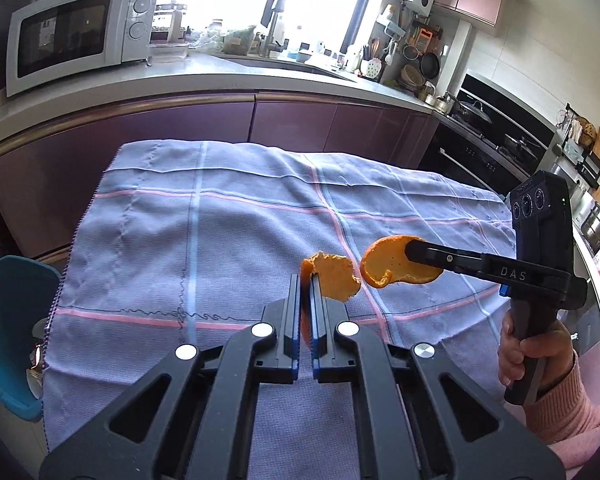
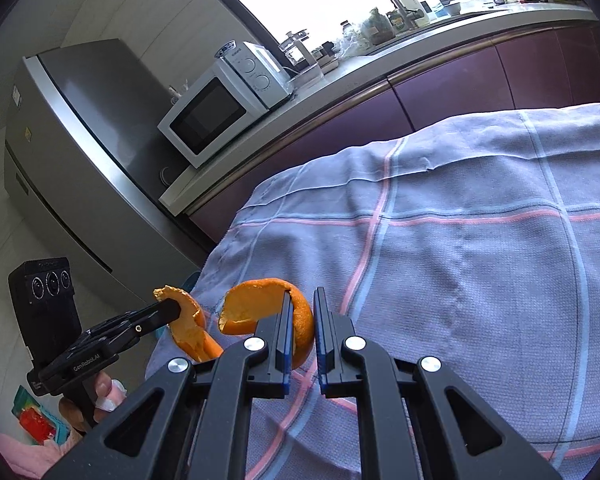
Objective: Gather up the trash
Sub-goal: 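Lift the peels and carry both grippers toward the teal bin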
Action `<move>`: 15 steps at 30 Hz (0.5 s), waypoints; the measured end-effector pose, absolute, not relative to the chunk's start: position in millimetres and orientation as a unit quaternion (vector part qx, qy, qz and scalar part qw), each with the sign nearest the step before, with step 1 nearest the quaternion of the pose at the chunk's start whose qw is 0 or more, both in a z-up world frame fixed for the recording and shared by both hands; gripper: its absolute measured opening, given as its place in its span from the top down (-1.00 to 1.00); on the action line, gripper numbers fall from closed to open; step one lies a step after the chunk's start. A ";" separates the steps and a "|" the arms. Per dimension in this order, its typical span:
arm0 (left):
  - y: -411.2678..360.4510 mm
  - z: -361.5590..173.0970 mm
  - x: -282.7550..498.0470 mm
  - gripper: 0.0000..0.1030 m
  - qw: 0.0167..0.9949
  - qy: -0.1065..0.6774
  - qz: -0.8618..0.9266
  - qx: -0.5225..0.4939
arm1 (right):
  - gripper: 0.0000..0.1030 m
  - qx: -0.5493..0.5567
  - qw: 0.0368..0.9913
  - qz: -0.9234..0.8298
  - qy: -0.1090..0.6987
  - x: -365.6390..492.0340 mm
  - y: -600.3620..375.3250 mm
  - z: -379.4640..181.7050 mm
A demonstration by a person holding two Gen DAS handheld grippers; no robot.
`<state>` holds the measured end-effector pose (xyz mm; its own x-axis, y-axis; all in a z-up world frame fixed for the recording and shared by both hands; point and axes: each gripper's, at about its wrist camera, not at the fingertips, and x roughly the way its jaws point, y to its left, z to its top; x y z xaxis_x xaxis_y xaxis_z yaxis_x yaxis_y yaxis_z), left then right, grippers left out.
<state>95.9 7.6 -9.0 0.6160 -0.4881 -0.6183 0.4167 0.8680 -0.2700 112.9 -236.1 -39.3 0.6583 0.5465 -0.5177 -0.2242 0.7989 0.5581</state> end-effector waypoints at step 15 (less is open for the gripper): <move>52.4 9.8 80.8 0.92 0.911 0.345 -0.216 -0.064 | 0.84 0.214 0.875 0.253 0.353 120.7 -190.6 -30.1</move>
<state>80.8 52.4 9.8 0.6695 -0.4371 -0.6006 0.3494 0.8988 -0.2646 120.7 -190.6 -30.1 0.6235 0.5937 -0.5086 -0.2914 0.7802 0.5535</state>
